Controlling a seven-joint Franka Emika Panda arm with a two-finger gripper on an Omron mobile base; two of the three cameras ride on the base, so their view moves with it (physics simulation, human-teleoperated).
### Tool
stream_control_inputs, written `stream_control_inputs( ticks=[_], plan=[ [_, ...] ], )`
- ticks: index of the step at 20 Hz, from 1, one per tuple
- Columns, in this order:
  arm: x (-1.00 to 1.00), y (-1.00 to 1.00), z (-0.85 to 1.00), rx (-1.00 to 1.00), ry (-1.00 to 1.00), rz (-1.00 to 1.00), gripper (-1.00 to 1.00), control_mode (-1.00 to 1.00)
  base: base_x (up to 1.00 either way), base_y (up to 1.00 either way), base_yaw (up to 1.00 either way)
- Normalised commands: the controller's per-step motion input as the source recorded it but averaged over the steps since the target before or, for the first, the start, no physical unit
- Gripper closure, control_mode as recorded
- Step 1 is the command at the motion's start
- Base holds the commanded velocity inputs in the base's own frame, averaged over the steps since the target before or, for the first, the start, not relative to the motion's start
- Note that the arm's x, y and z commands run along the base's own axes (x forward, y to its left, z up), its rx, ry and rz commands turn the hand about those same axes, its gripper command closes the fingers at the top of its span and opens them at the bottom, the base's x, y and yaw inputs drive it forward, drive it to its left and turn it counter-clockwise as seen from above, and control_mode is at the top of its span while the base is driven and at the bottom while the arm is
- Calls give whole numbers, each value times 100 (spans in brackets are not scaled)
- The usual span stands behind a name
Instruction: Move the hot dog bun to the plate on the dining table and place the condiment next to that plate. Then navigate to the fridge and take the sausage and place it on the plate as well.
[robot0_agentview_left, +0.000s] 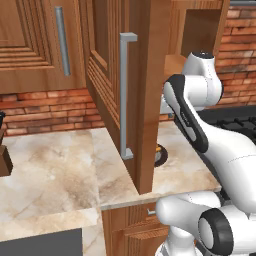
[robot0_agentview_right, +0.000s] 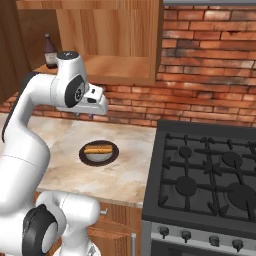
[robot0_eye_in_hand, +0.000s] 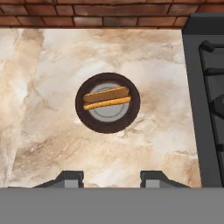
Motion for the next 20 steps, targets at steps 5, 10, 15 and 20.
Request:
stream_control_inputs(
  ticks=[5, 10, 15, 20],
  plan=[
    [-4, 0, -10, 0, 2, 0, -100, -100, 0, 0, 0],
    [0, -16, -44, 0, 1, 38, -100, -100, 0, 0, 0],
    [2, -30, -66, 0, 0, 67, -100, -100, 0, 0, 0],
    [20, -3, -65, 0, -10, 52, -100, -100, 0, 0, 0]
  ],
)
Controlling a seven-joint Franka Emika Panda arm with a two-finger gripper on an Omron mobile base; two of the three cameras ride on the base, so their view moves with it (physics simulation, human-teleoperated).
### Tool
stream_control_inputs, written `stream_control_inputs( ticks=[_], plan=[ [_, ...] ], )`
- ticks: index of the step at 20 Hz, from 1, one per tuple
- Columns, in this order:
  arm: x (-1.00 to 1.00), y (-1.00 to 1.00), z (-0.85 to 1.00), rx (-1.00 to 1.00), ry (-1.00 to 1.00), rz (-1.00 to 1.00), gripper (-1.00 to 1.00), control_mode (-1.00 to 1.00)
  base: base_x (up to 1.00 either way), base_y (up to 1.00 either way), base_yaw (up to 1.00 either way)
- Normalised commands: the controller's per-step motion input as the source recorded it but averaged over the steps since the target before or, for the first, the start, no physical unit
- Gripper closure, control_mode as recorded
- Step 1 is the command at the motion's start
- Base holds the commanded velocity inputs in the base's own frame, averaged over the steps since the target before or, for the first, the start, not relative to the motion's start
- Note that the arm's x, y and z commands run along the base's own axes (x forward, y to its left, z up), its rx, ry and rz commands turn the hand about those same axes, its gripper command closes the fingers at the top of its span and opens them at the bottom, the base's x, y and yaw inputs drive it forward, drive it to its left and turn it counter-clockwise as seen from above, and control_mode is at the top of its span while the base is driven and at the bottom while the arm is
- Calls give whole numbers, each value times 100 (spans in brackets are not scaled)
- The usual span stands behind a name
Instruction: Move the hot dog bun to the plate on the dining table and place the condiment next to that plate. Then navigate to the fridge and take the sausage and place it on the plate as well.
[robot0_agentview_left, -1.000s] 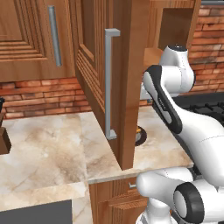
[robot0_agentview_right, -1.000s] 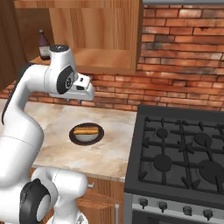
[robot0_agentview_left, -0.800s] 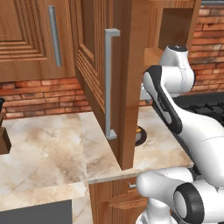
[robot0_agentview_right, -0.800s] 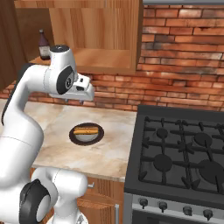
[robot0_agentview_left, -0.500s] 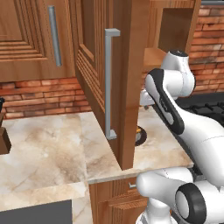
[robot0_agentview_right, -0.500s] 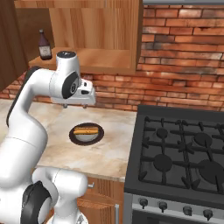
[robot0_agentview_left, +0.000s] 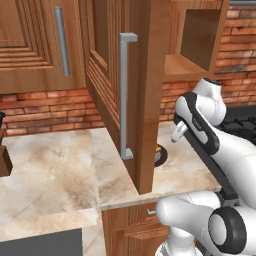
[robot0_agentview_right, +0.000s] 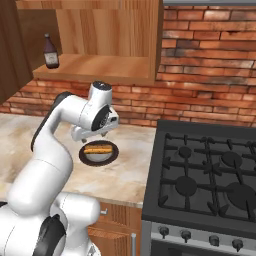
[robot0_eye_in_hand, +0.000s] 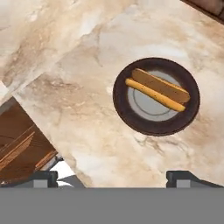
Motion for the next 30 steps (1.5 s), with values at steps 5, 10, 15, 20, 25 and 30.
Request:
stream_control_inputs(
  ticks=[5, 10, 15, 20, 25, 30],
  plan=[
    [37, 0, -49, 1, -20, 48, -100, -100, 0, 0, 0],
    [37, 0, -39, 3, -22, 48, -100, -100, 0, 0, 0],
    [49, 1, -38, 4, -11, 38, -100, -100, 0, 0, 0],
    [48, 4, -27, 3, -11, 24, -100, -100, 0, 0, 0],
    [48, 10, -18, 1, -8, 13, -100, -100, 0, 0, 0],
    [40, 24, -34, 0, 0, 4, -100, -100, 0, 0, 0]
  ],
)
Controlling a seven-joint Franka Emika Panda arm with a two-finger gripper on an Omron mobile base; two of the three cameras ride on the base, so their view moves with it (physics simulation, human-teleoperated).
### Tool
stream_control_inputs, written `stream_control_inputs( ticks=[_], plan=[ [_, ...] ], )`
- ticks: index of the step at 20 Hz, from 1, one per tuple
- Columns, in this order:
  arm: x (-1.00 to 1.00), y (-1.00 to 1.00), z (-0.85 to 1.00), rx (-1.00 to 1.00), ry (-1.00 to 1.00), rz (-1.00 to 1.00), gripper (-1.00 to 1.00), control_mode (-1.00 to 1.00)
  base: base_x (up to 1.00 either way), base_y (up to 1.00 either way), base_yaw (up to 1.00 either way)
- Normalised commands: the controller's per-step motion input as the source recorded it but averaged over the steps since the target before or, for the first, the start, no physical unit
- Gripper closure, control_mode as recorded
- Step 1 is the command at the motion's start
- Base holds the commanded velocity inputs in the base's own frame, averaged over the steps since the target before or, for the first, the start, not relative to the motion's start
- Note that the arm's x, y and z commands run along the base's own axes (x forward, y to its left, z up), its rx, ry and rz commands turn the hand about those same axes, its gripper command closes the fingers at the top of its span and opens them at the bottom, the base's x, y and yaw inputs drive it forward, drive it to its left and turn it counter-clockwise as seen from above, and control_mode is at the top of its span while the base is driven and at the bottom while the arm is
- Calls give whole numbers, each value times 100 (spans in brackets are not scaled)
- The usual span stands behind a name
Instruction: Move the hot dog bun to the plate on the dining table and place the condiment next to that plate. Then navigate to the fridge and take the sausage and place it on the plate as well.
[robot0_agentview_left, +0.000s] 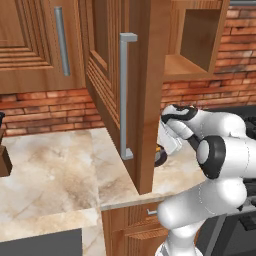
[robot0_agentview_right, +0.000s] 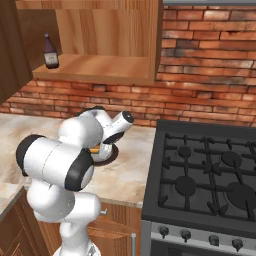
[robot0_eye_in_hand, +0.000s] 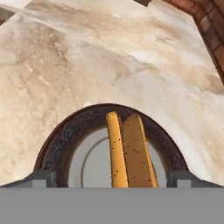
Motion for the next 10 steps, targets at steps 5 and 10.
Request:
stream_control_inputs(
  ticks=[5, 10],
  plan=[
    [33, 22, -34, 0, 0, 0, -100, -100, 0, 0, 0],
    [25, 7, -36, 0, -1, 0, -100, -100, 0, 0, 0]
  ],
)
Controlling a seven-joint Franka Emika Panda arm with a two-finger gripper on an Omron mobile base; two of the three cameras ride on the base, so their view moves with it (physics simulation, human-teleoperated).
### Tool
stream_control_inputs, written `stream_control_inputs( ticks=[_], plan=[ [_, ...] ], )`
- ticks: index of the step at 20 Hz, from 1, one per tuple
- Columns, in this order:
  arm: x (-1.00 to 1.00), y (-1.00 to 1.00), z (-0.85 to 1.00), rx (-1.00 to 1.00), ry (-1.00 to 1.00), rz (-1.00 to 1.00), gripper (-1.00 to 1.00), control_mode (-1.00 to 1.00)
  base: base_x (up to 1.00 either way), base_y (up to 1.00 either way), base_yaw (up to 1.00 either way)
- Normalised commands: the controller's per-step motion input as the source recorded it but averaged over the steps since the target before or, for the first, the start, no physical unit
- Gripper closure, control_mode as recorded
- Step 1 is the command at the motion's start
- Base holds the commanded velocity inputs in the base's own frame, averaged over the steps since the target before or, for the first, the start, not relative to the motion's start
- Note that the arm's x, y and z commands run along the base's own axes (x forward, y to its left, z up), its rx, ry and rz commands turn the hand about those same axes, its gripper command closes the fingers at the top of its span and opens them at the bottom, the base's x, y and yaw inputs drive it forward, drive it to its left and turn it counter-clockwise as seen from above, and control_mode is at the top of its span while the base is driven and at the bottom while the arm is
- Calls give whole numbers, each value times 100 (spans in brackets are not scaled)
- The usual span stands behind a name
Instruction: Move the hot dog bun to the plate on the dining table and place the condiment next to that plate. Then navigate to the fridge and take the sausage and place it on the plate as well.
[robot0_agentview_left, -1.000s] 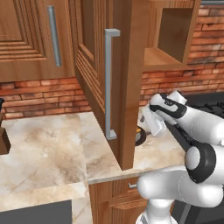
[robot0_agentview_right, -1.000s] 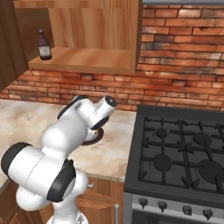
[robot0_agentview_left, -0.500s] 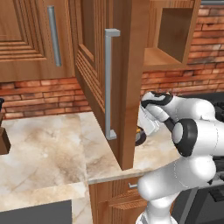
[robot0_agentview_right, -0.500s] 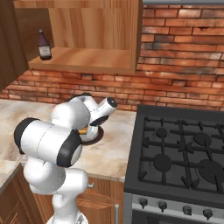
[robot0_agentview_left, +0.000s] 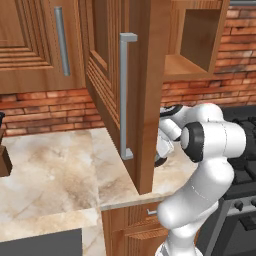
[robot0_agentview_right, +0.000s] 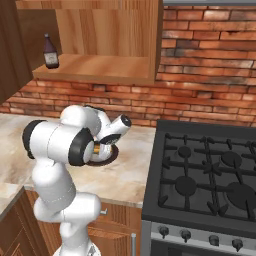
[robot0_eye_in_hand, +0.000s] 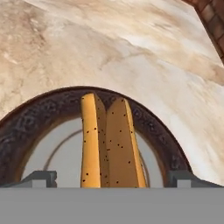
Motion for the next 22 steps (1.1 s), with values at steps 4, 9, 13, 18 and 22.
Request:
stream_control_inputs(
  ticks=[4, 9, 13, 18, 22],
  plan=[
    [25, 16, -28, 0, -7, 1, -100, -100, 0, 0, 0],
    [32, 25, -10, 0, -17, 5, -100, -100, 0, 0, 0],
    [28, 17, -28, 0, -5, 1, -100, -100, 0, 0, 0],
    [11, 16, -42, 0, 0, 0, 100, -100, 0, 0, 0],
    [-1, 4, -33, 0, 0, 0, 100, -100, 0, 0, 0]
  ],
)
